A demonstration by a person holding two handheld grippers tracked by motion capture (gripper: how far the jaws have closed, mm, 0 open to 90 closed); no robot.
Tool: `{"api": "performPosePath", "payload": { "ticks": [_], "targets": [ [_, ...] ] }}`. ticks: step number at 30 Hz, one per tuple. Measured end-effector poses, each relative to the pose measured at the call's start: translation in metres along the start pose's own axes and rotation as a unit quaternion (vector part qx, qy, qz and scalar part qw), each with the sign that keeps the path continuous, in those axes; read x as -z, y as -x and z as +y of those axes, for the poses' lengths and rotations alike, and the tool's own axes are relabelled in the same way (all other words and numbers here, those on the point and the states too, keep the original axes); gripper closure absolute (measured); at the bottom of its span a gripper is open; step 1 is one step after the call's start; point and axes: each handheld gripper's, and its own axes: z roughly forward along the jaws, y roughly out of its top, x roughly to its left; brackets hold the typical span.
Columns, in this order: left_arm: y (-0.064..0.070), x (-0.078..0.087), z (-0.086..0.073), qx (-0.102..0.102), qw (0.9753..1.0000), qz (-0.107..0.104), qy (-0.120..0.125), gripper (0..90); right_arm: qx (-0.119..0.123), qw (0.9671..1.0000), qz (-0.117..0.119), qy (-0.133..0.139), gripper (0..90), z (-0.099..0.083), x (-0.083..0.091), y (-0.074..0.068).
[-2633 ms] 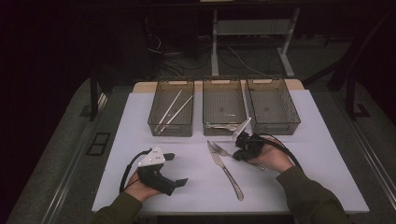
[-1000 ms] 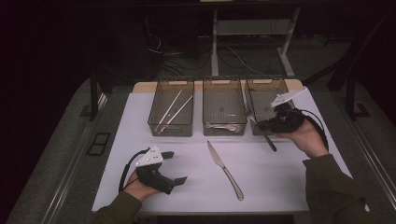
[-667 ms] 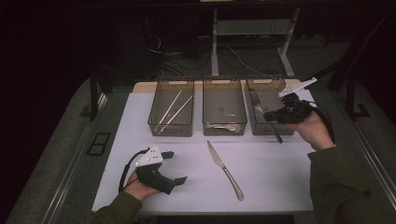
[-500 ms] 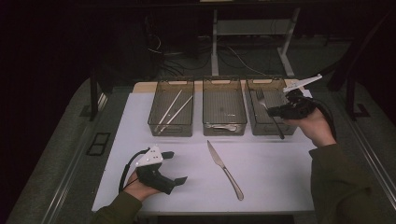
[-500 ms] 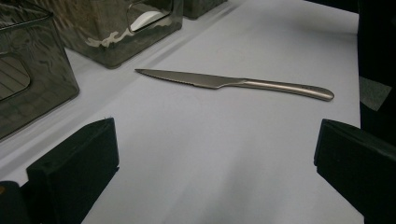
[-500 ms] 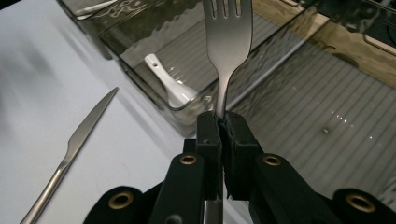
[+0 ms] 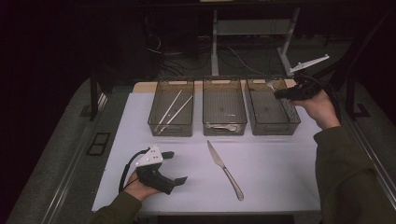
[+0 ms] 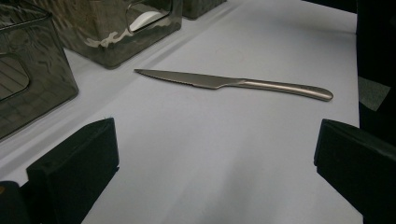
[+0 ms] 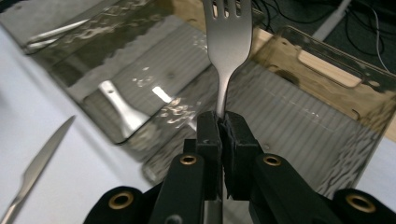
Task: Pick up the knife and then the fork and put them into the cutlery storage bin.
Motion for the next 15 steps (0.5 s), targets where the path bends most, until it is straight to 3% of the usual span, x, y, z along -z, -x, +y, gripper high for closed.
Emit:
{"api": "performPosePath", "payload": {
  "ticks": [5, 10, 15],
  "targets": [
    [0.000, 0.000, 0.000, 0.001, 1.0000, -0.001, 0.002, 0.0, -0.012, 0.9994, -0.028, -0.013, 85.7, -0.004, -0.016, 0.016],
    [0.000, 0.000, 0.000, 0.000, 1.0000, -0.002, 0.000, 0.0, -0.012, 0.9990, -0.042, -0.013, 85.7, -0.006, -0.028, 0.024],
    [0.000, 0.000, 0.000, 0.001, 1.0000, -0.003, 0.001, 0.0, -0.014, 0.9976, -0.050, -0.045, 85.6, -0.011, -0.046, 0.026]
  ]
}}
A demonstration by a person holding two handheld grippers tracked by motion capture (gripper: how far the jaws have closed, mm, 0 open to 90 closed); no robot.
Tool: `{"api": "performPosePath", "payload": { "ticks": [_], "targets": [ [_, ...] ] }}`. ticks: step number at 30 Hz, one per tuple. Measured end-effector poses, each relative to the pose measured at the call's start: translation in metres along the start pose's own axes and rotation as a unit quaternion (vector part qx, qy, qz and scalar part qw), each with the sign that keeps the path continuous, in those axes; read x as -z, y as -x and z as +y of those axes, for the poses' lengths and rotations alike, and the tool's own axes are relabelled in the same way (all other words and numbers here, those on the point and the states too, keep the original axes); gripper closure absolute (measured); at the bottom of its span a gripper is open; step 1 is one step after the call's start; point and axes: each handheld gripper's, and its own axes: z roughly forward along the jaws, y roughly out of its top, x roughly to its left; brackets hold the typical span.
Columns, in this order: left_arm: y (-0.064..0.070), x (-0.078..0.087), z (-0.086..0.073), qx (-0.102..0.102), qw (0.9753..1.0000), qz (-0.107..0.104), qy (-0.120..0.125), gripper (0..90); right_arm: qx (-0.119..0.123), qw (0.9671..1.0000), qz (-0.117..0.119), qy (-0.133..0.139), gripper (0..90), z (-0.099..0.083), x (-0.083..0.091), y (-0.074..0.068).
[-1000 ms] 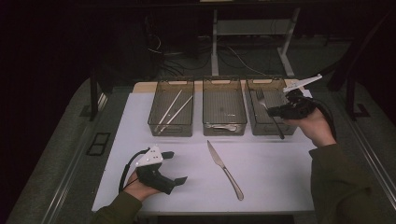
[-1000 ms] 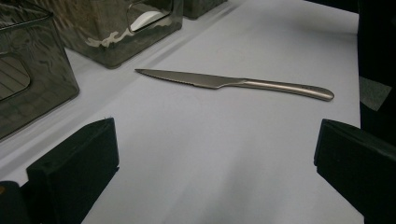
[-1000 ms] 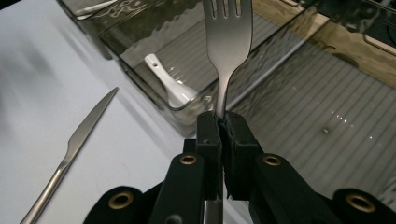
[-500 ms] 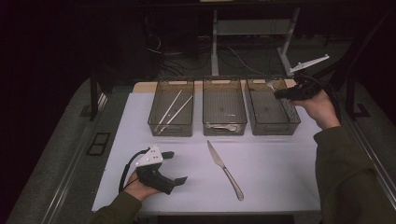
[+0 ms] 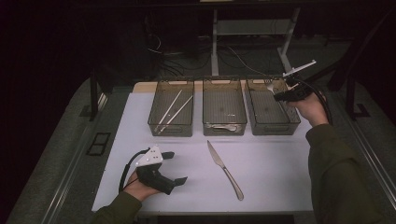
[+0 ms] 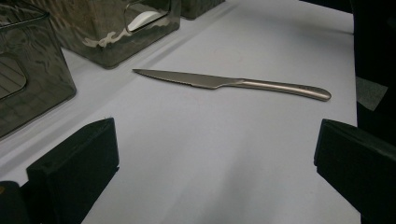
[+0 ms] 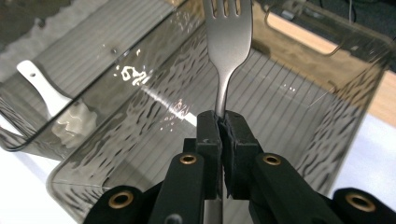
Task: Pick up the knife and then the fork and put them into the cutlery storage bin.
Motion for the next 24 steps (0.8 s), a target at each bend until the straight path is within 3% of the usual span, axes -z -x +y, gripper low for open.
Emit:
{"api": "performPosePath", "payload": {
  "ticks": [9, 19, 24],
  "targets": [
    [0.000, 0.000, 0.000, 0.001, 1.0000, -0.002, 0.001, 0.0, -0.008, 0.9995, 0.005, -0.030, 85.6, -0.009, -0.024, -0.002],
    [0.001, -0.001, 0.000, 0.001, 1.0000, -0.001, 0.000, 0.0, -0.018, 0.9975, 0.002, -0.068, 83.7, -0.020, -0.036, 0.002],
    [0.001, -0.001, 0.000, 0.001, 1.0000, -0.001, -0.001, 0.0, -0.030, 0.9979, 0.001, -0.057, 67.6, -0.021, -0.035, 0.003]
  ]
}}
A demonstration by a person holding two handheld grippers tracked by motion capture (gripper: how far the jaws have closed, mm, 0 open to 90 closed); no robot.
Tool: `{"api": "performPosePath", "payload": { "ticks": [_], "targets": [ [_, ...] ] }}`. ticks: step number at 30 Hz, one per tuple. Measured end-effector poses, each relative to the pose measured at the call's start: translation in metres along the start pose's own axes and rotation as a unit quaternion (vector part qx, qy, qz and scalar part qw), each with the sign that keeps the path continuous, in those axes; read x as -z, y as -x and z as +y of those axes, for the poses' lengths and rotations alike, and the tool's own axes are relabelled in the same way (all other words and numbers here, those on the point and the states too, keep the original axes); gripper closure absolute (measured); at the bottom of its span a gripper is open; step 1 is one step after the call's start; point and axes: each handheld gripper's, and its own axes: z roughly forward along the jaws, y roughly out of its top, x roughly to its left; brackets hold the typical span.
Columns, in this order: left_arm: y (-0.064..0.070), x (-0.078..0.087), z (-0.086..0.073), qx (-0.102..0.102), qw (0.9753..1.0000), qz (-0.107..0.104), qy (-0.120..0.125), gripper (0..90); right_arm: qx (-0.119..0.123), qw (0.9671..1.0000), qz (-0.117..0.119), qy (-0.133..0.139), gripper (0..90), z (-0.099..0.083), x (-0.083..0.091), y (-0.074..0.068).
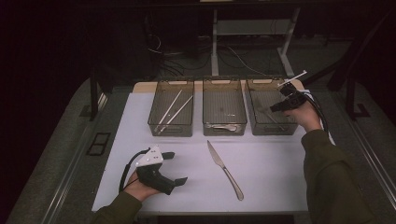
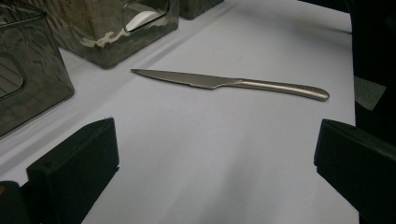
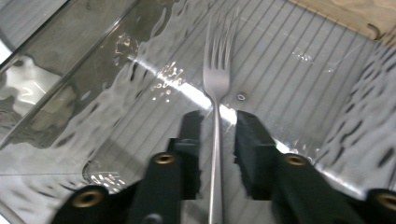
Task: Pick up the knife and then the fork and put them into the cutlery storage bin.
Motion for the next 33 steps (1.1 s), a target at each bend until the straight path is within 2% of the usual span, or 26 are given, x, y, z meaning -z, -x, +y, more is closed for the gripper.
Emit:
{"api": "performPosePath", "payload": {
  "ticks": [5, 8, 13, 16, 23, 27, 33],
  "targets": [
    [0.000, 0.000, 0.000, 0.000, 1.0000, 0.000, 0.000, 0.0, -0.016, 0.9992, 0.007, 0.036, 52.9, -0.002, 0.008, 0.001],
    [0.000, 0.000, 0.000, 0.000, 1.0000, 0.000, 0.001, 0.0, -0.023, 0.9980, 0.017, 0.057, 49.4, -0.004, 0.016, 0.000],
    [0.000, 0.001, 0.000, 0.000, 1.0000, 0.001, 0.001, 0.0, -0.030, 0.9940, 0.038, 0.098, 44.1, -0.012, 0.032, -0.007],
    [0.001, 0.000, 0.000, 0.000, 1.0000, 0.002, 0.001, 0.0, -0.023, 0.9928, 0.043, 0.109, 43.8, -0.020, 0.039, -0.012],
    [0.002, 0.000, 0.000, -0.001, 1.0000, 0.002, 0.000, 0.0, -0.006, 0.9882, 0.076, 0.132, 45.1, -0.042, 0.052, -0.031],
    [0.002, 0.000, 0.000, 0.000, 1.0000, 0.002, 0.000, 0.0, 0.014, 0.9869, 0.086, 0.135, 49.4, -0.053, 0.056, -0.044],
    [0.002, 0.000, 0.000, 0.001, 1.0000, 0.004, 0.001, 0.0, 0.043, 0.9848, 0.104, 0.132, 61.2, -0.065, 0.059, -0.064]
  ]
}}
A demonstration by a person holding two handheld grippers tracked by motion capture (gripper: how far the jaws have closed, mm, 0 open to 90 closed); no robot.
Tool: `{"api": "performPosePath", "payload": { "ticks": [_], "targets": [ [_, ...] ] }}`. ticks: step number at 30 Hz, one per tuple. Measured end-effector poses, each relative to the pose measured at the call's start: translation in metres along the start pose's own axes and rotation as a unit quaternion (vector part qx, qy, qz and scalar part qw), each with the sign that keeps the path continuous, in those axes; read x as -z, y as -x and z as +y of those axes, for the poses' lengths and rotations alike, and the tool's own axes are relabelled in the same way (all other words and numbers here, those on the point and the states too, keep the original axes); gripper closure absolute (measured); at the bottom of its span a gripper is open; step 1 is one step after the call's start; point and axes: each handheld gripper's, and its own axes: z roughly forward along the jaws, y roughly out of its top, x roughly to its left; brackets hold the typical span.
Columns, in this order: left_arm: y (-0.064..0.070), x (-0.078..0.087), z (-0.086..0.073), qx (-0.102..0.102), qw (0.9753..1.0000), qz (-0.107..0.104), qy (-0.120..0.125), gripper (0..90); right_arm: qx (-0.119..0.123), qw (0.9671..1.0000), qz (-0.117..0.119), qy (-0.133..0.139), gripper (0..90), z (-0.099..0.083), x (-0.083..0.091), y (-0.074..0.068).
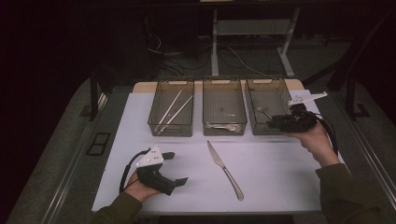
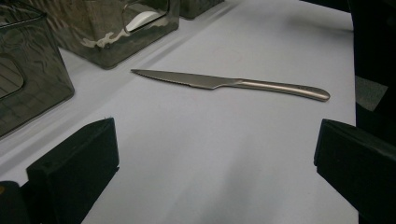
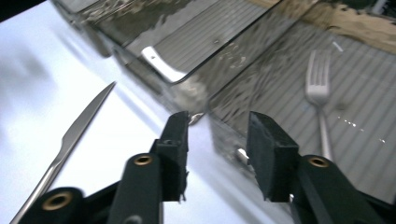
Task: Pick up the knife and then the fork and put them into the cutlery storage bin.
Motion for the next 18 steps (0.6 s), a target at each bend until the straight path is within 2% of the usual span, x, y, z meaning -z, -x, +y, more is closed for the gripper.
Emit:
{"api": "performPosePath", "payload": {
  "ticks": [3, 7, 12, 18],
  "targets": [
    [0.000, 0.000, -0.001, 0.000, 1.0000, 0.001, -0.001, 0.0, 0.006, 0.9999, 0.016, 0.002, 68.0, -0.008, -0.002, -0.009],
    [0.000, 0.001, 0.001, -0.001, 1.0000, 0.003, 0.001, 0.0, 0.023, 0.9993, 0.029, -0.009, 78.7, -0.016, -0.004, -0.024],
    [0.000, 0.000, 0.000, 0.001, 1.0000, 0.003, -0.001, 0.0, 0.043, 0.9977, 0.046, -0.024, 82.9, -0.026, -0.008, -0.039],
    [0.000, 0.001, 0.000, 0.000, 1.0000, 0.002, 0.000, 0.0, 0.048, 0.9966, 0.066, -0.016, 86.9, -0.031, -0.004, -0.051]
  ]
}}
